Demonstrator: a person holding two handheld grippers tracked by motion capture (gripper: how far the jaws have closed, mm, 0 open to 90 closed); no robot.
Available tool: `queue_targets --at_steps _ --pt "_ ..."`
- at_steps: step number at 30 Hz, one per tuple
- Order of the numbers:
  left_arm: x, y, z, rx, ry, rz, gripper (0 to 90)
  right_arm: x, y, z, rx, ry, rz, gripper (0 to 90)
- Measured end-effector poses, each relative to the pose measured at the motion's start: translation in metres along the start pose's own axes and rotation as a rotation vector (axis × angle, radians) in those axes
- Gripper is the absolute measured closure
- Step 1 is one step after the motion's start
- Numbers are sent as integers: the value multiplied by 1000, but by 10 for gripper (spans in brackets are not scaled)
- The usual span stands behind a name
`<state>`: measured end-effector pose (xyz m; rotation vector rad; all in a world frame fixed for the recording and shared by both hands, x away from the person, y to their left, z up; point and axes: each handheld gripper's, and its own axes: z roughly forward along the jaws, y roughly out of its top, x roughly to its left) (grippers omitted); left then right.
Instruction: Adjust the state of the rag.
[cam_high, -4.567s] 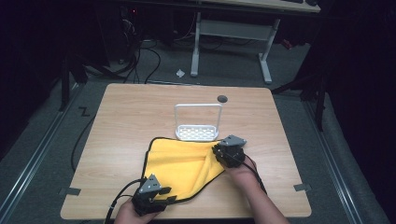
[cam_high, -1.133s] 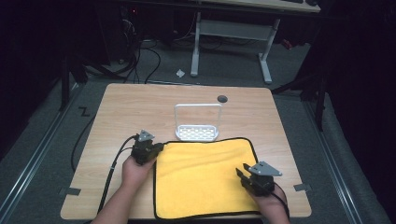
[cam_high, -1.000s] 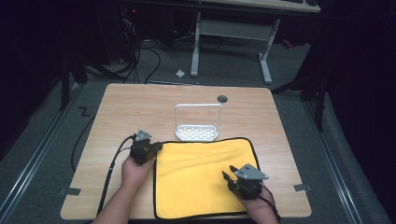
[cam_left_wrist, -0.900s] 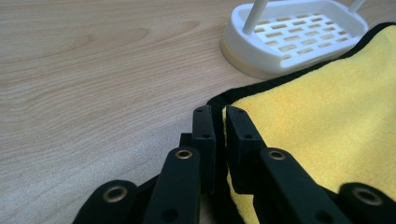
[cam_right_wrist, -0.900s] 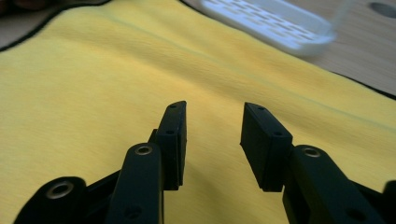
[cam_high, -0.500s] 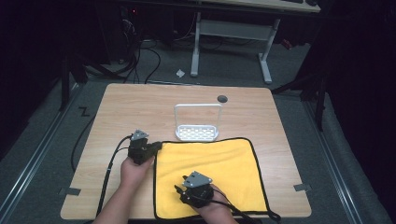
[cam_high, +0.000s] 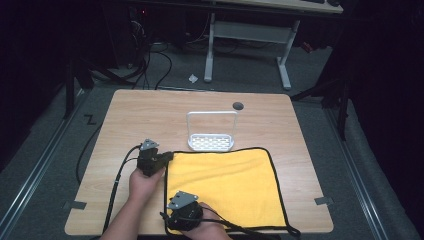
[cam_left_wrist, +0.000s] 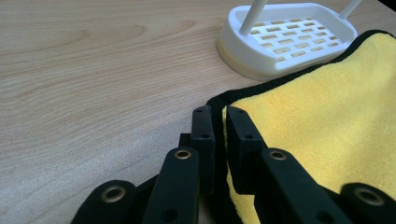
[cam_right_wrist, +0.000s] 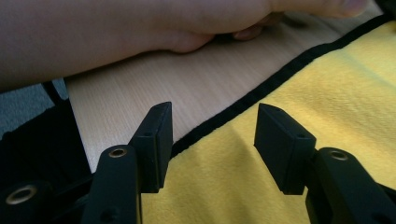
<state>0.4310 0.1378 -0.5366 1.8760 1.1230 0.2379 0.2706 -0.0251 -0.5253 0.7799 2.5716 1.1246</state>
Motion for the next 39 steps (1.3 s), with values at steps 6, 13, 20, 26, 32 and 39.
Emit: queue_targets --at_steps 6,13,20,26,32,39 --pt "0 0 0 -1 1 2 818 4 -4 4 28 -34 -40 648" --pt "1 0 0 -1 -9 -12 818 -4 -5 -4 -1 -57 -52 828" --pt "3 -1 -2 -14 -37 -34 819 -9 2 -33 -110 -81 -49 830" --pt "8 -2 -8 -65 -53 -77 828 -1 8 -34 -143 -72 -74 833" --pt "24 -5 -27 -145 -54 -180 834 7 26 -23 -166 -69 -97 834" --pt "47 -10 -72 -232 4 -231 836 27 54 -8 -208 -17 -118 833"
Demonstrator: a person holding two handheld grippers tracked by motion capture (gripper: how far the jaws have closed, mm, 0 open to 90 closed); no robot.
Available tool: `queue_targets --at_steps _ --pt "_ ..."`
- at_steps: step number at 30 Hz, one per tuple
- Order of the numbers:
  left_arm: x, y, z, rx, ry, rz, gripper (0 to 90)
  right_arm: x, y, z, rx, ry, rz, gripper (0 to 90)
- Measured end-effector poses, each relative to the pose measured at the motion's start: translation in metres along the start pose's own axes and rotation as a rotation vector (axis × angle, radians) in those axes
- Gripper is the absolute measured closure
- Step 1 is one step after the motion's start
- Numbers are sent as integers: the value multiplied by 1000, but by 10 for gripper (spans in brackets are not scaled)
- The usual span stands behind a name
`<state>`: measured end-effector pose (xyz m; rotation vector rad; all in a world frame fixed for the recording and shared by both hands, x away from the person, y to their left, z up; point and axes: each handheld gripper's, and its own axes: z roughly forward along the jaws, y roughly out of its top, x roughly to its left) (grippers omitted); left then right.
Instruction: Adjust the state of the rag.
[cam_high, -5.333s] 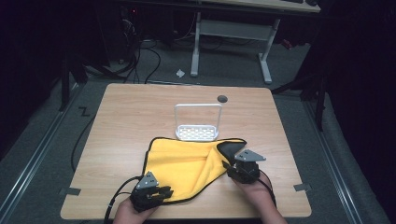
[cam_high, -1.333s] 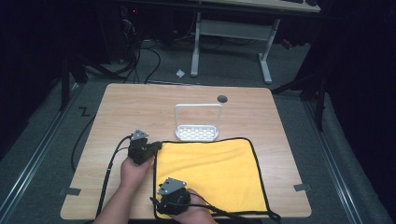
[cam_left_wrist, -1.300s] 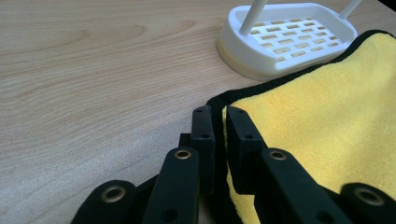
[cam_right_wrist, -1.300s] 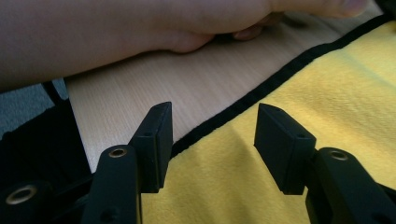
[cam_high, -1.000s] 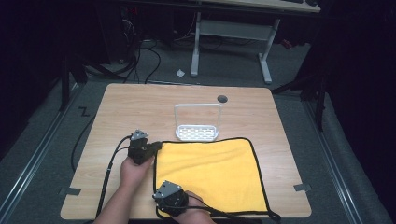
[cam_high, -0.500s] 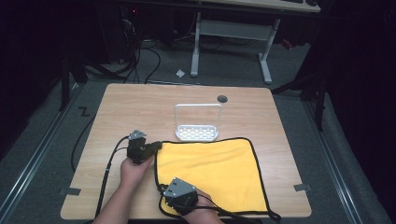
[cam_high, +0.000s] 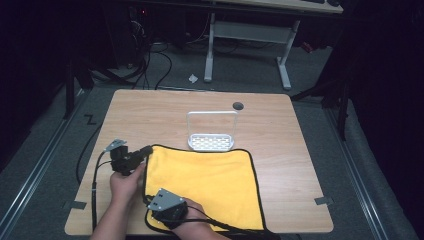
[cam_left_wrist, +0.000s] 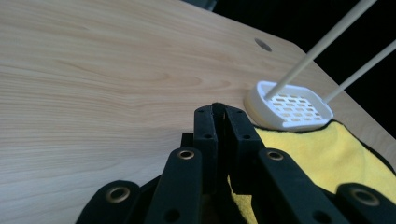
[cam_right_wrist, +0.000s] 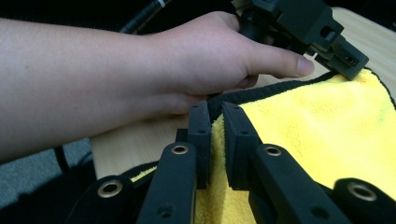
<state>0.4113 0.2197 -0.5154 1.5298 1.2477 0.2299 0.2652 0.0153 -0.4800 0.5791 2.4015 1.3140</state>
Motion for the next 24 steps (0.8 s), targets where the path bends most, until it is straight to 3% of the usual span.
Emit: queue_targets --at_steps 4,8,15,18,24 --pt "9 7 -27 -22 50 14 837 14 19 12 -30 36 -15 833" --pt "10 13 -36 -25 65 14 837 21 32 13 -54 44 -36 833" --pt "-23 16 -11 -28 50 50 835 5 17 -16 -63 -6 -3 832" --pt "-41 13 6 -20 45 81 835 -5 4 -34 -61 -43 11 832" --pt "-74 8 36 4 19 93 834 -30 -29 -67 -49 -107 62 831"
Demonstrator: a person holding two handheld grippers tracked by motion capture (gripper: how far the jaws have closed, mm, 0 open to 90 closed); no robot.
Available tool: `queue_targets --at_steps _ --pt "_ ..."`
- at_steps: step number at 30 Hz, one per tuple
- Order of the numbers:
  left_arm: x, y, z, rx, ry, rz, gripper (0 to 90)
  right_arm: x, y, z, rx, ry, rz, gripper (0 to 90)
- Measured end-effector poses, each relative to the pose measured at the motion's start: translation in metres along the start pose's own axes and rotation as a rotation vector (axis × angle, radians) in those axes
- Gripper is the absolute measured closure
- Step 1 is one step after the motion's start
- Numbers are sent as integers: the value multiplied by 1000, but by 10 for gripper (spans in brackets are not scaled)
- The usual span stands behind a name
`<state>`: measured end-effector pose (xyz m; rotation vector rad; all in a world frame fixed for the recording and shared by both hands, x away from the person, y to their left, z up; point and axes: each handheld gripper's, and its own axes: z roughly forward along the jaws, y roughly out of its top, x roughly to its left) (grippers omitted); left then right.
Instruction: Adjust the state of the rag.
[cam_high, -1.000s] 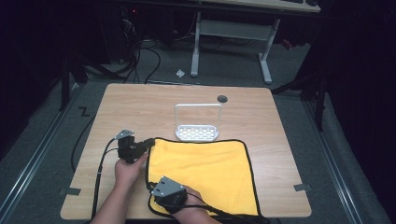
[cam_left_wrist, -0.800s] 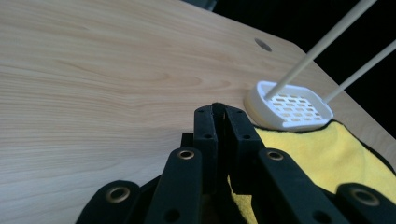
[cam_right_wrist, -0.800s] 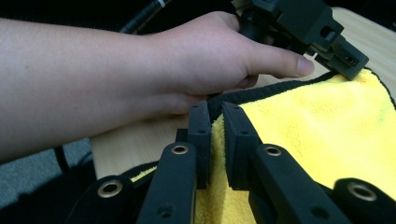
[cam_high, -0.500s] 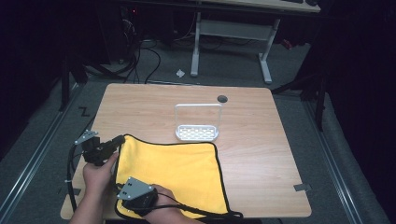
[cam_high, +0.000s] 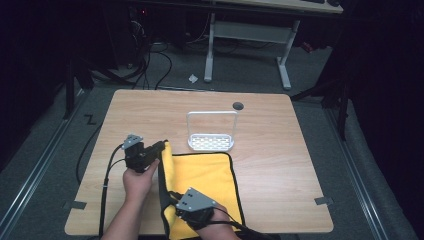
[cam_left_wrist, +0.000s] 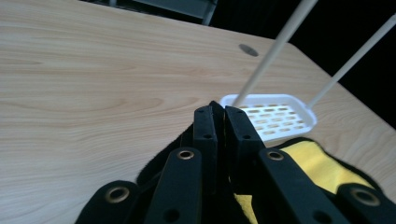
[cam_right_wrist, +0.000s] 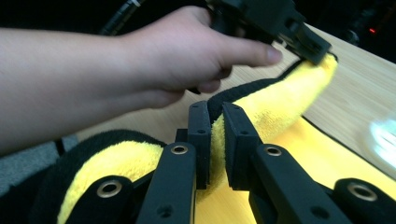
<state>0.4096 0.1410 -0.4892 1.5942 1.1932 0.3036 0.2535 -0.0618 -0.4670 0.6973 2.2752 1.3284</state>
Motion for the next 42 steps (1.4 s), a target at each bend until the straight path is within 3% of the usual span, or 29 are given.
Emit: queue_targets --at_steps 13,19,22,32,37,42 --pt "-64 -6 51 57 -49 69 832 -44 -54 -53 59 -100 65 828" --pt "-83 -1 64 61 -80 80 830 -57 -69 -70 82 -141 74 826" --pt "-92 1 70 78 -86 108 828 -62 -75 -76 90 -151 93 825" --pt "-104 -8 94 148 -103 124 802 -72 -97 -88 169 -143 140 773" --pt "-112 -10 101 146 -163 119 603 -79 -100 -95 153 -165 171 693" --pt "-114 -12 95 143 -172 138 522 -86 -100 -97 141 -198 183 689"
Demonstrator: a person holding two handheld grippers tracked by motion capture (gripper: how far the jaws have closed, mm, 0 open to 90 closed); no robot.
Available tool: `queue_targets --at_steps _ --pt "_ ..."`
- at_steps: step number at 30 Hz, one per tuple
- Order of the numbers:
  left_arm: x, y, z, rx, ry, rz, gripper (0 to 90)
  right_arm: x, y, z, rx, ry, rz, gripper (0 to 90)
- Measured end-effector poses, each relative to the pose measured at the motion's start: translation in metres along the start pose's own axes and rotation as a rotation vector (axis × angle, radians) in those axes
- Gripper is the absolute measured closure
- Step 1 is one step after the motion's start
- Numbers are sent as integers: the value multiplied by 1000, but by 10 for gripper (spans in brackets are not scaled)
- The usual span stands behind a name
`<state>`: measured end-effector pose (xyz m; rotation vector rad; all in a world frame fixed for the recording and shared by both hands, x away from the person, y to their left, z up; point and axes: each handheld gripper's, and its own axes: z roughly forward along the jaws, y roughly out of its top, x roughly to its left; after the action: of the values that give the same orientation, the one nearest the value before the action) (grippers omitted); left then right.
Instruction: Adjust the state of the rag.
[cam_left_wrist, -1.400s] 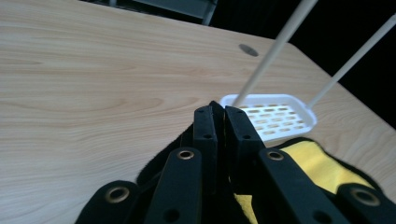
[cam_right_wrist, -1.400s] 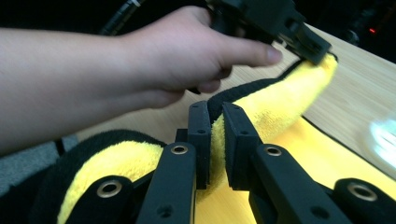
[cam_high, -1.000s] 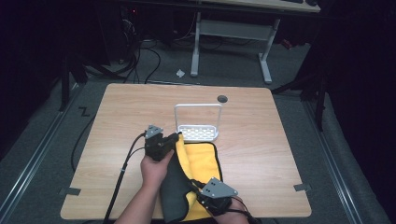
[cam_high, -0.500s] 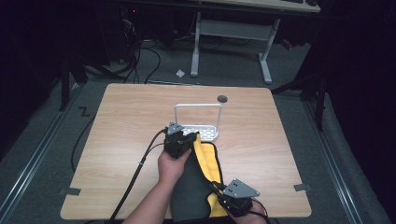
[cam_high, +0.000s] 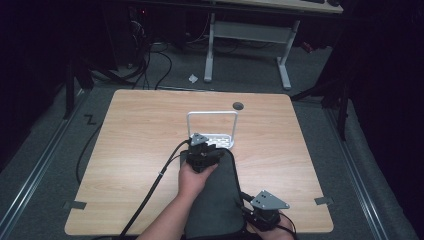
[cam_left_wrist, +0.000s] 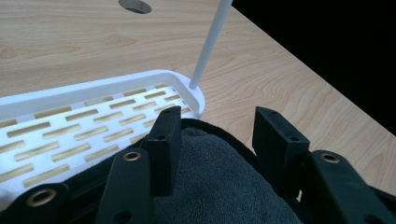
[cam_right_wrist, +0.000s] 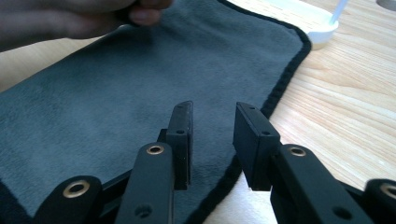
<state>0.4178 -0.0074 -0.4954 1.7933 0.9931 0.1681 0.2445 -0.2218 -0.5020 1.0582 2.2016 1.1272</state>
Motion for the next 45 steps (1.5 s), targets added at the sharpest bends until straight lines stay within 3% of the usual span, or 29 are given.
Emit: queue_targets --at_steps 4,7,15,22,24,28,33,37,45 --pt "6 -8 -15 3 9 6 537 -3 -1 3 8 1 5 697" --pt "14 -19 -35 19 23 30 562 -3 -1 7 18 0 0 704" --pt "24 -61 -85 101 51 67 733 -10 7 22 27 -9 8 735" --pt "26 -72 -80 168 95 106 797 -28 33 60 51 -55 5 835" --pt "28 -74 -77 192 99 116 802 -34 38 75 85 -80 -2 852" --pt "28 -76 -78 200 92 142 804 -39 36 95 163 -78 3 858" --pt "24 -79 -84 218 55 150 803 -35 30 88 176 -64 -16 856" --pt "17 -85 -89 225 51 191 798 -31 22 76 166 -32 -13 849" --pt "9 -93 -95 223 8 184 793 -24 7 55 160 13 -11 831"
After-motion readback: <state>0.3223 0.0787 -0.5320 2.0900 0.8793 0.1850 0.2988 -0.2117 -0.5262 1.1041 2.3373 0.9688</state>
